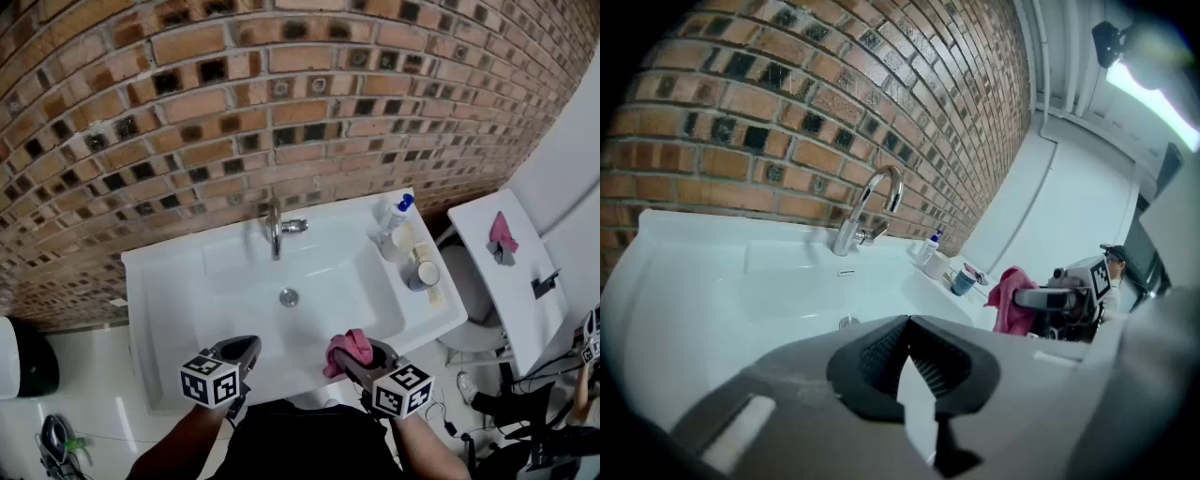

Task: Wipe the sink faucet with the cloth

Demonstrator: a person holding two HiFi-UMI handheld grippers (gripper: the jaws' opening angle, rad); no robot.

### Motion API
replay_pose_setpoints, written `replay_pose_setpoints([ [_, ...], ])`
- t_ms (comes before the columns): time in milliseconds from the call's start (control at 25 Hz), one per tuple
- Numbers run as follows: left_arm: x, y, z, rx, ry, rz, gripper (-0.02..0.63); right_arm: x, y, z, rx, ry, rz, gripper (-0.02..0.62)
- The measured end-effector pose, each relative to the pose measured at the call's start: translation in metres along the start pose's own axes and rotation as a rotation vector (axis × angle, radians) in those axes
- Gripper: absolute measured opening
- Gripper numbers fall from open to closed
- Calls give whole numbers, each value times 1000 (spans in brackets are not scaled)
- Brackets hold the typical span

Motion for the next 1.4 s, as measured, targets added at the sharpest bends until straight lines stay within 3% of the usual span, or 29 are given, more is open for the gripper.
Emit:
replay_pose_setpoints([
  [280,-1,-10,42,-15,-8,-15,5,45,-20,2,-11,5,-24,153],
  [480,2,-9,53,-47,-25,-39,5,64,-30,-24,36,6,-30,153],
  [600,5,-8,58,-78,-60,-53,5,75,-43,-50,57,-7,-46,153],
  [840,17,-5,55,-155,-169,-73,5,101,-80,-116,-3,-49,-13,153],
  [1200,61,-6,19,-228,-322,-45,5,163,-117,-232,124,-175,-48,153],
  [1400,83,-12,-1,-238,-354,-39,5,197,-127,-274,175,-174,-42,153],
])
Point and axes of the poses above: the fingertips, and each gripper's own axes: x forward along the fingers, z to its left, y out of its underside, the point moved 9 cm from there along -x, backward along the fingers, and after that the axes turned 9 degrees about -y, right-handed, at the moved point
